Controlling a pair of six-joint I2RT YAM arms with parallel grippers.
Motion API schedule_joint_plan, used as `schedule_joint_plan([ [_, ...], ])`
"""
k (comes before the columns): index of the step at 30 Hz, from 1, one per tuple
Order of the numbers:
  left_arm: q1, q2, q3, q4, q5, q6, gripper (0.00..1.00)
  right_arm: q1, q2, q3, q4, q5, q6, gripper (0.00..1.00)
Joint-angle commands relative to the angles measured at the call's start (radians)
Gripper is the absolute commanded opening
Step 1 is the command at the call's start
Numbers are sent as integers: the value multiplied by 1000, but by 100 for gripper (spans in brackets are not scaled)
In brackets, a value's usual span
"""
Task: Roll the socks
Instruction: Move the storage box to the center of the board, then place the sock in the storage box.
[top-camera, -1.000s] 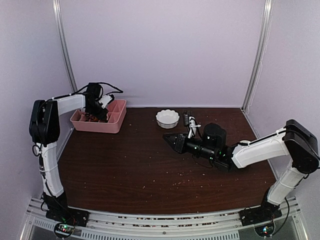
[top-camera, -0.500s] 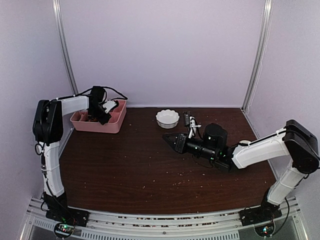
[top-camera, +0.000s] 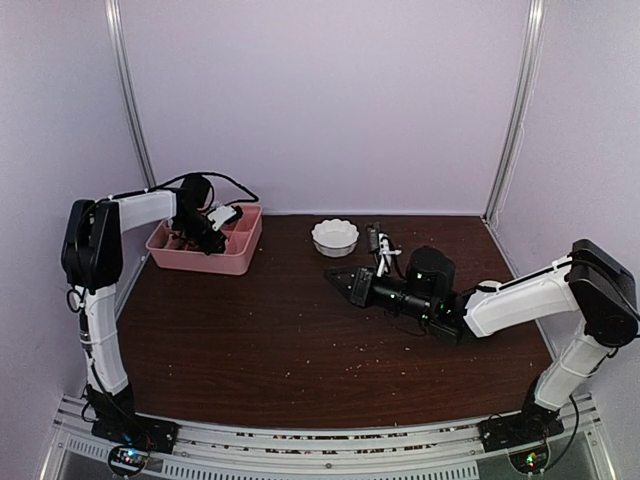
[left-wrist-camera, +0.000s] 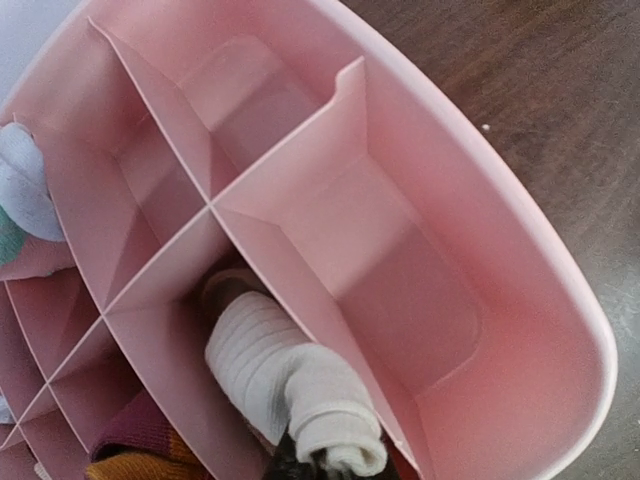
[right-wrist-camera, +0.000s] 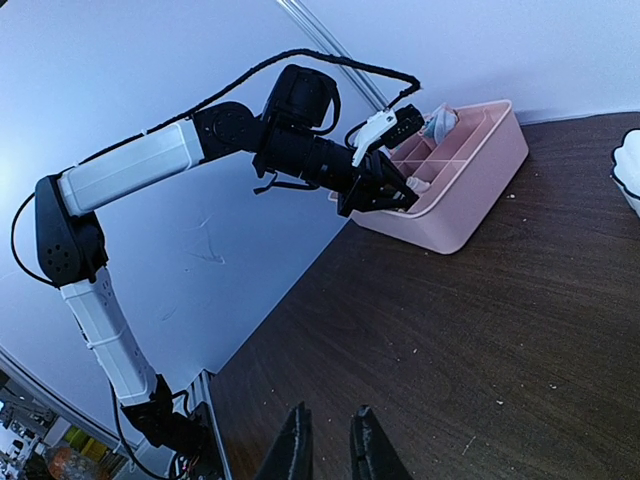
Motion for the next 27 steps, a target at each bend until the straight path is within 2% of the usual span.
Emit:
schedule_joint_plan([
  [1,-70,-42,-107,-167,187,-74,0,-3,1,-10,27,-19,10,14],
  [6,-133,-108,-221,-168,271,-147,0,-3,-6,-22,21,-21,11,13],
  [10,-149,-153,-227,-207,274,-185,0,-3,-11,-28,10,-23,9,13],
  [16,-143,-249,-36,-258,21,-172,0,-3,-5,-29,-6,-34,5,13],
  [18,-145,-261,38,-277,-26,-164,0,-2,3,-26,-5,-41,7,13],
  [21,-148,-244,130,-317,-20,-167,0,-3,20,-21,5,-52,16,13],
  [27,-151,-143,215,-325,10,-186,0,-3,30,-16,20,-62,25,12],
])
